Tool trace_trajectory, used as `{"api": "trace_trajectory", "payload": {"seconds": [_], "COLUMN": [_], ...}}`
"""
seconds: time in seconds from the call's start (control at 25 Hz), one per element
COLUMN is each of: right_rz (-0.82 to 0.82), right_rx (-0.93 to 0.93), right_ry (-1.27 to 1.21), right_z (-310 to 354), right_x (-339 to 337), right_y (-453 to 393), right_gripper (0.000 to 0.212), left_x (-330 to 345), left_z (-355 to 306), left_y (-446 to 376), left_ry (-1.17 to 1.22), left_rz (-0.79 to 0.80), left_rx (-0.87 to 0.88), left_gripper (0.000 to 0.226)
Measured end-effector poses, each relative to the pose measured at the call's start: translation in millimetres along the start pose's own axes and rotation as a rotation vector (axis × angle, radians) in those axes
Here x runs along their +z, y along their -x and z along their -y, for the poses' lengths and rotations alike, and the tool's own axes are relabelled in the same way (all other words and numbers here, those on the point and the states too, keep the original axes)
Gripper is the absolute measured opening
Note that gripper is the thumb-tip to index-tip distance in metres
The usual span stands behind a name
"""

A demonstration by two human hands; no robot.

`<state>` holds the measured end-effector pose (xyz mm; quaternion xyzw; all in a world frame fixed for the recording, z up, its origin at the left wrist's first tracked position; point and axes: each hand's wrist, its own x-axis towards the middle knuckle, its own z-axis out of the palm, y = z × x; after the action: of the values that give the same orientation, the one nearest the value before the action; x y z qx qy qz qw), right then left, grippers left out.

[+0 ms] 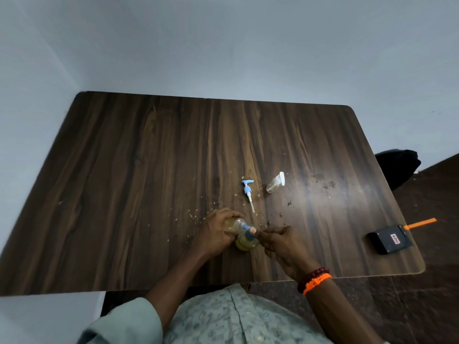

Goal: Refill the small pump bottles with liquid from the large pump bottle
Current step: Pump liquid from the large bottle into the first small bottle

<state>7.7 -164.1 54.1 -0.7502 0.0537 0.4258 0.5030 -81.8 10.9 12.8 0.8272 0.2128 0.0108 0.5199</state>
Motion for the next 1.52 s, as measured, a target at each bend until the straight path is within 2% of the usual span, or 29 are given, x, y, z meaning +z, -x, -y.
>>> {"api": "trace_trajectory", "payload": {"seconds": [0.12, 0.32, 0.44, 0.68, 0.88, 1.0, 1.2, 1.32, 1.52], "right_rz": [-0.013, -0.035, -0.047, -0.034, -0.026, -0.04, -0.018, -0.013, -0.016], "right_rx": [0.028, 0.036, -0.013, 0.034, -0.01, 0.008, 0.023, 0.002, -0.007], "right_ry": [-0.002, -0.021, -0.011, -0.066, 0.016, 0.03, -0.006, -0.036, -0.04], "right_z": [0.2, -0.1, -5.9, -6.9, -7.3, -4.1, -6.7, -8.8, -7.9], "right_x": [-6.9, -4.1, -2.1, -7.6, -3.1, -9.3, -4.4, -6.0, -8.8], "right_y": [0.3, -4.9, -7.2, -11.0, -8.2, -8.1, -11.2, -13.2, -13.8], "right_gripper": [0.062, 0.052, 0.065, 0.057, 0.083, 0.061, 0.076, 0.062, 0.059], "left_x": [0.2, 2.1, 4.2, 1.8, 2.2, 1.8, 2.4, 1.8, -0.8], "left_z": [-4.2, -2.6, -1.1, -6.3, -4.7, -9.8, -5.2, -5.7, -9.7], "left_y": [-1.3, -1.6, 1.9, 1.4, 5.5, 5.5, 6.7, 7.1, 5.3], "left_ry": [0.032, 0.021, 0.04, 0.023, 0.026, 0.027, 0.013, 0.014, -0.067], "left_rz": [-0.008, -0.019, -0.028, -0.034, -0.022, -0.006, -0.037, -0.034, -0.042], "left_rx": [0.026, 0.032, 0.001, 0.024, -0.021, -0.018, -0.021, -0.019, 0.037], "left_gripper": [0.044, 0.046, 0.047, 0.046, 0.044, 0.046, 0.046, 0.045, 0.045]}}
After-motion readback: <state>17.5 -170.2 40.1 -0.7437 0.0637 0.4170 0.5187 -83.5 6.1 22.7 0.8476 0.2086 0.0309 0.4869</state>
